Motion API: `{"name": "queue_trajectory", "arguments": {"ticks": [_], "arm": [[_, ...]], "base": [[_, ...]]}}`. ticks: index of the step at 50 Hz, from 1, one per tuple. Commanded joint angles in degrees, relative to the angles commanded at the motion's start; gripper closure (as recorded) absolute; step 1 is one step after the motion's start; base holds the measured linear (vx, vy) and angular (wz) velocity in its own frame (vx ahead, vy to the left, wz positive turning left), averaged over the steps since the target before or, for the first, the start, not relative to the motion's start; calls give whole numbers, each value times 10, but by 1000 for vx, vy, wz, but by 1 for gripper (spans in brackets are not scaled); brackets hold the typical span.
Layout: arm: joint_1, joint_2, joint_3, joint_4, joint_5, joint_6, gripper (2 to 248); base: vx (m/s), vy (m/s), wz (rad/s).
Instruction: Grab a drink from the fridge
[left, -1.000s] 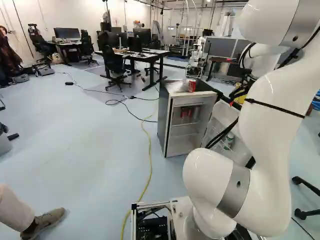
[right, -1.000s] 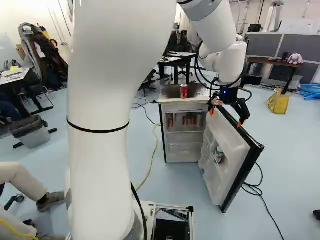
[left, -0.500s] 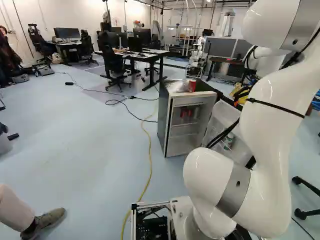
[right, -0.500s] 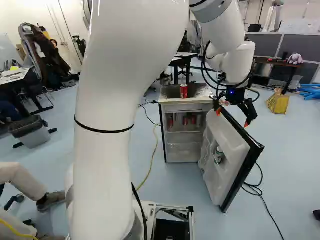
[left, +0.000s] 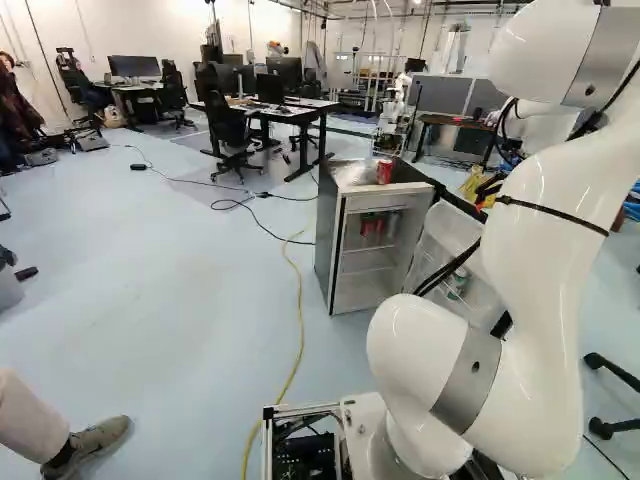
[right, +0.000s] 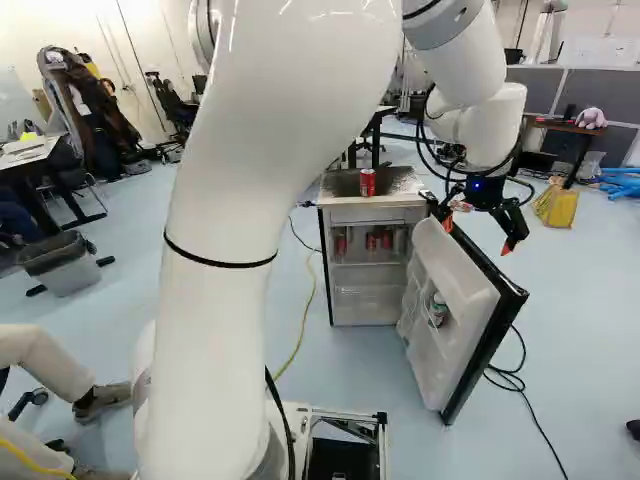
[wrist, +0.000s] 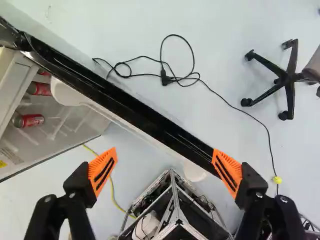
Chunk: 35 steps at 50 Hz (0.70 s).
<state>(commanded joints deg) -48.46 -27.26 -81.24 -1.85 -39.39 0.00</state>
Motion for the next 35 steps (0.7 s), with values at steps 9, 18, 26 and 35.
{"name": "queue_trajectory", "arguments": {"ticks": [9,18,26,35], "arm": [[-5,-11,-15,0,0,0,3],[-10,-22,-31,0,0,0,3],[-14,-33,-45,0,0,0,3],[-19,-45,-62,0,0,0,3]], "base": [[0,0,0],[0,0,0],[0,0,0],[0,0,0]]}}
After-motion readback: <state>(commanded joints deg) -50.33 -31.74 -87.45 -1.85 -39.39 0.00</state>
